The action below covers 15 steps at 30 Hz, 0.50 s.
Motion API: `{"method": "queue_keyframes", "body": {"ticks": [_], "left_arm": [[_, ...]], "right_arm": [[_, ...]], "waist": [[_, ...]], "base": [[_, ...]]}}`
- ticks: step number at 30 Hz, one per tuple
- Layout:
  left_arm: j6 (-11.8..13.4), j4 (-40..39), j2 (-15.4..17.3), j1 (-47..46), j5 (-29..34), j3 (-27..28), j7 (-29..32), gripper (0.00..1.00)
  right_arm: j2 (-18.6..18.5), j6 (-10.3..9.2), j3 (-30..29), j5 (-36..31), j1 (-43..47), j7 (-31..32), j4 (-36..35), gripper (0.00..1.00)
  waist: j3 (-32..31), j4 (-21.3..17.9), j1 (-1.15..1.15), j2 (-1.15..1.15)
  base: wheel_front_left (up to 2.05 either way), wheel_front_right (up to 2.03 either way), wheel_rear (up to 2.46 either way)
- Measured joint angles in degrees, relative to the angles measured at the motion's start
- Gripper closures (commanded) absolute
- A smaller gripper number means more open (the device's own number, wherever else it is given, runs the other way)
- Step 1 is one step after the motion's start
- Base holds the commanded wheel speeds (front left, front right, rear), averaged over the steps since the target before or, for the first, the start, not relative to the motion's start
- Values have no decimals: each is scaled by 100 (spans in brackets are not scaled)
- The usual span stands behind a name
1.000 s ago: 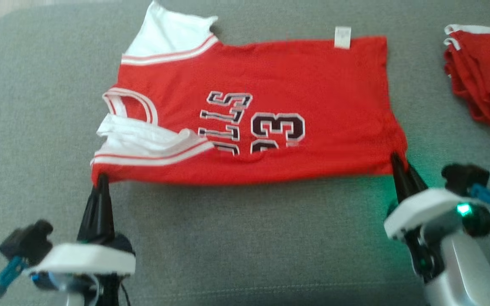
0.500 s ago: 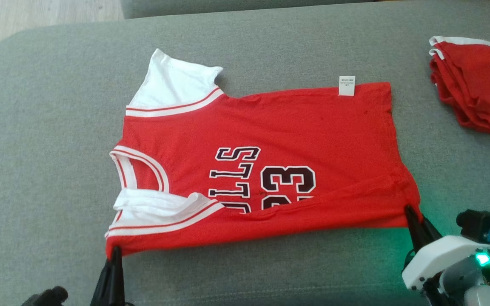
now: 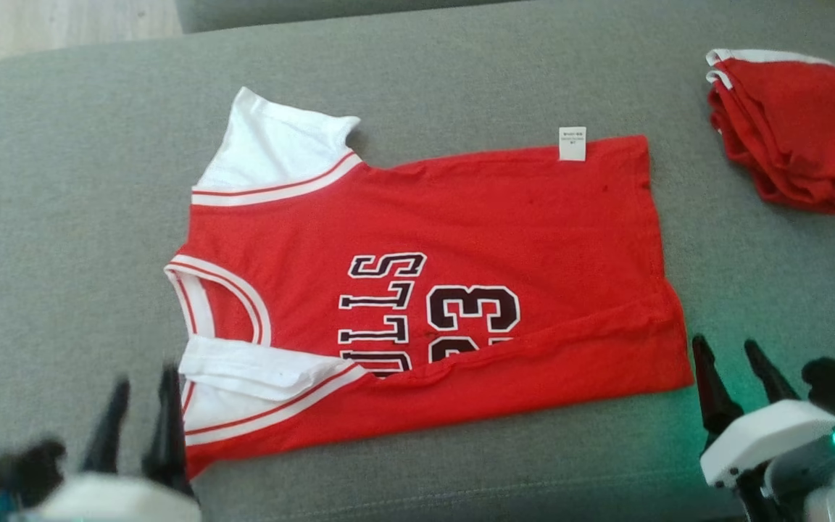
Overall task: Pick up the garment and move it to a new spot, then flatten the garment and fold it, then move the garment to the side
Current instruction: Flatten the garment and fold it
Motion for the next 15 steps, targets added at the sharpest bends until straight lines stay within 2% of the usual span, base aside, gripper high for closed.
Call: {"method": "queue_keyframes", "body": {"ticks": [3, 7, 11, 15], "left_arm": [[-24, -110, 321, -634, 216, -29, 275, 0], [-198, -100, 798, -1747, 461, -174, 947, 0], [-465, 109, 1254, -2860, 511, -243, 1637, 0], [-593, 432, 1574, -3872, 447, -246, 2288, 0]], "right_arm": [[0, 0, 91, -105, -98, -126, -175, 0], [-1, 0, 460, -186, -631, -198, -304, 0], [-13, 0, 878, -193, -1334, -318, -322, 0], [-26, 0, 1170, -192, -1845, -441, -243, 0]], "waist": [[113, -52, 0, 0], [369, -127, 0, 0], [742, -242, 0, 0], [1176, -369, 0, 0]], "base": [[0, 0, 0], [0, 0, 0], [0, 0, 0], [0, 0, 0]]}}
